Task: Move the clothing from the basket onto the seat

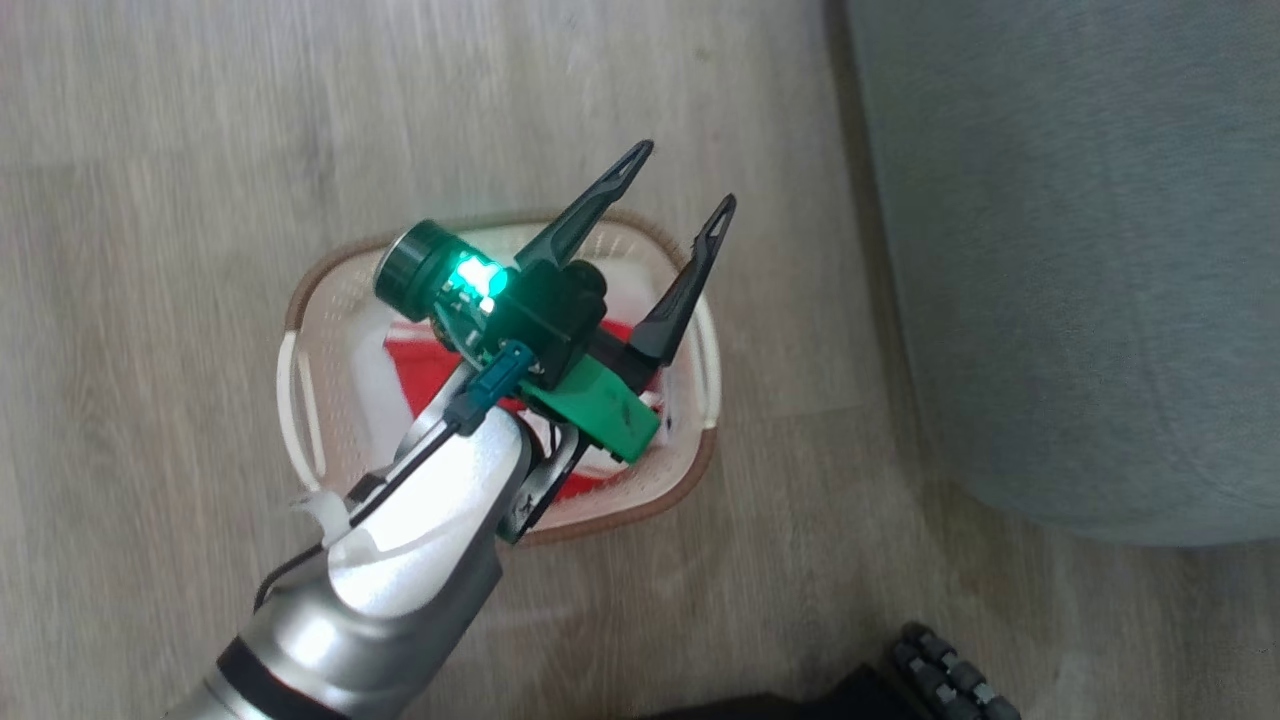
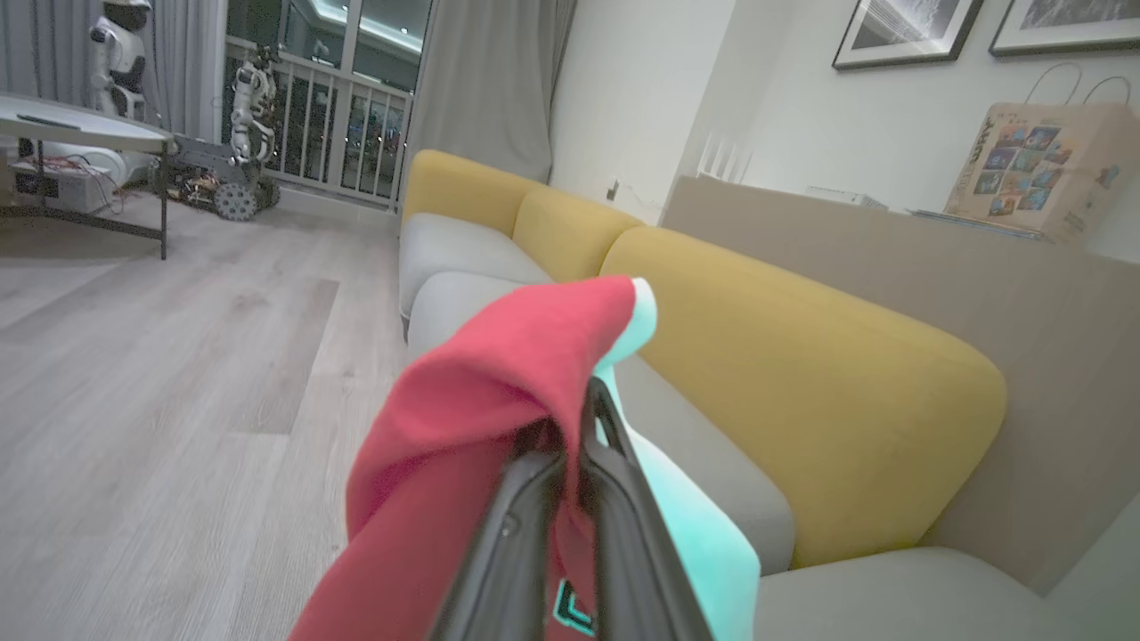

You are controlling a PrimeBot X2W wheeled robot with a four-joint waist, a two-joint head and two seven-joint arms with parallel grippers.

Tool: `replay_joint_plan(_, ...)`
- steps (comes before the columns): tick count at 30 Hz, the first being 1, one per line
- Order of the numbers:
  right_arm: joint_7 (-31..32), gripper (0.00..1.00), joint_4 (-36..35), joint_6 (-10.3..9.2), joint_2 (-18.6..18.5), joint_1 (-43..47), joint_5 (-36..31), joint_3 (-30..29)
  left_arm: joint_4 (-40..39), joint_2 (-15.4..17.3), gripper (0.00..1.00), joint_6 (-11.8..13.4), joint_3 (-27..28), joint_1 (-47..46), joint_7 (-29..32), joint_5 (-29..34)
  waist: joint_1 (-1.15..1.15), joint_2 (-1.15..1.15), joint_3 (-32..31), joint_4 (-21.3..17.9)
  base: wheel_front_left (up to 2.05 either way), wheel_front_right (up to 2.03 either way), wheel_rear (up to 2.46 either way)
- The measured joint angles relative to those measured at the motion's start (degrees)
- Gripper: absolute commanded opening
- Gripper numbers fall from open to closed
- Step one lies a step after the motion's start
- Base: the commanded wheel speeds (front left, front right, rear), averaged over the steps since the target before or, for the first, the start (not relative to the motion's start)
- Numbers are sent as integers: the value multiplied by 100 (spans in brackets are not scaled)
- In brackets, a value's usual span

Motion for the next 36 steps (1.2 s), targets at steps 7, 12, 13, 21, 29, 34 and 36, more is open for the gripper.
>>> replay_joint_plan(7,-51,0,756,0,399,578,-617,-751,-130,58,100,45,-69,-98,71,70,0,0,556,237,0,0,0)
replay_joint_plan(12,-52,0,1139,0,800,1265,-891,-1018,-135,122,100,57,-101,-105,93,70,0,0,655,260,0,0,0)
replay_joint_plan(13,-52,0,1169,0,817,1314,-921,-1067,-138,131,100,57,-101,-112,97,70,-1,0,652,249,0,0,0)
replay_joint_plan(21,-76,100,1085,0,1128,1552,-1035,-1134,-90,165,100,101,-107,-131,96,56,-1,0,528,138,0,0,0)
replay_joint_plan(29,-76,100,699,0,1236,2313,-684,-547,97,178,100,158,15,-43,-13,-164,-1,0,125,54,0,0,0)
replay_joint_plan(34,-76,100,292,0,1222,2798,-287,-78,213,177,100,212,123,148,-93,-322,-1,0,-279,37,0,0,0)
replay_joint_plan(36,-76,100,121,0,1202,2952,-107,118,233,176,100,254,204,270,-120,-396,-1,0,-461,46,0,0,0)
